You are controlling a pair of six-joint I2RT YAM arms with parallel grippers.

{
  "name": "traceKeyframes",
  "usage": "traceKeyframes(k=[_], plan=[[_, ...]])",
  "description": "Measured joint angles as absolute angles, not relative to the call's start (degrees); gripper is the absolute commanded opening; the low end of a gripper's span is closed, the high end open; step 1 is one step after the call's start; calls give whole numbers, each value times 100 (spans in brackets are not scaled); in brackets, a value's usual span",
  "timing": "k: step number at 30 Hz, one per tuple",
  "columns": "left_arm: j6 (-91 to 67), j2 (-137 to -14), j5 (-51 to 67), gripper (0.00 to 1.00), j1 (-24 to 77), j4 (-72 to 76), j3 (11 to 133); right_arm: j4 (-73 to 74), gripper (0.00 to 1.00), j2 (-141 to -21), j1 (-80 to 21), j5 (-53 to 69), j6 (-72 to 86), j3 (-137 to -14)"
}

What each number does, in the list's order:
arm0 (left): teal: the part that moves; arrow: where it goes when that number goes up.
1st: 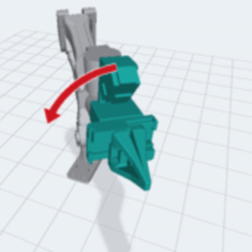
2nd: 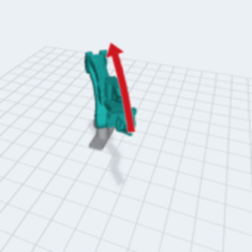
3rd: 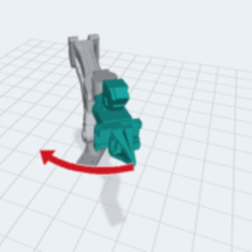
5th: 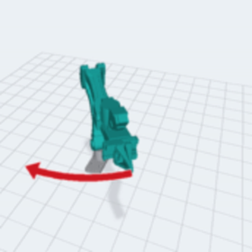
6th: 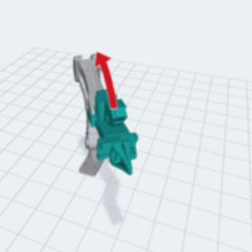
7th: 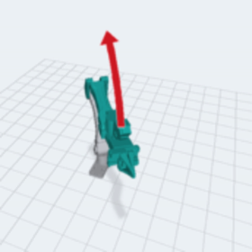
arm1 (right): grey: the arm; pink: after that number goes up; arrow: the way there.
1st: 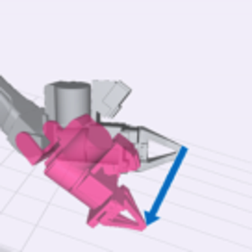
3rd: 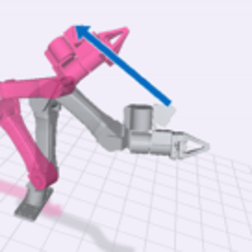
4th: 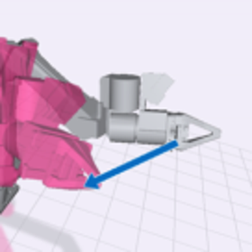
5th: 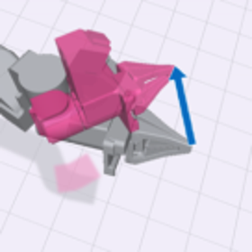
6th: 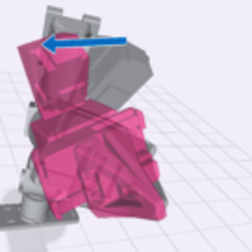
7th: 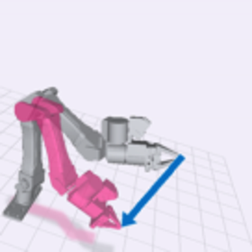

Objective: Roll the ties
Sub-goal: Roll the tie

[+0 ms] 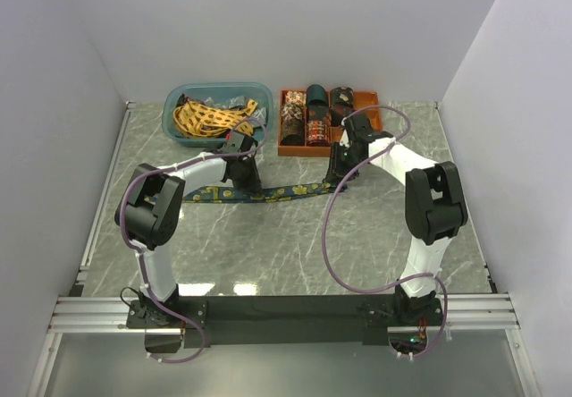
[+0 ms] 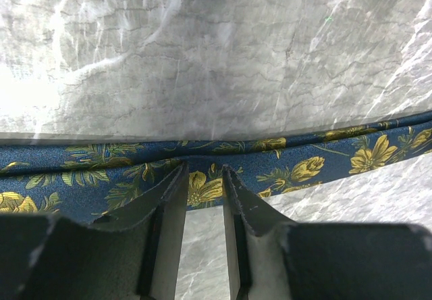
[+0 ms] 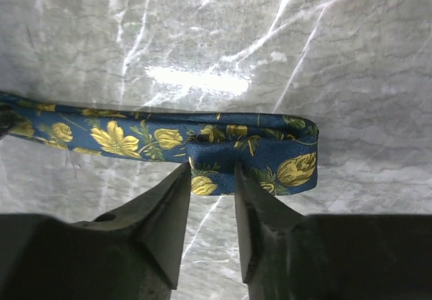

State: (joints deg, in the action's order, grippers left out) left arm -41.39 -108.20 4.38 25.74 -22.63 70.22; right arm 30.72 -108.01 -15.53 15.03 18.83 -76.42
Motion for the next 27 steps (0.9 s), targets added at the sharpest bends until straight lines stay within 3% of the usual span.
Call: traceKeyframes(k=[9,20,27], plan=[[-4134,-10820,357,34,2574,-2370,7070,2558,20,-10781,-1372,1747,2073,-7214],[-4119,-10820,381,37,2578,-2499,7220,1857,20,-10807,-1232,2032,2353,-6705],[-4187,-10827,646,39,2842,-2512,7953,1621,20,-10807,-1205,2161,2569,-6615]])
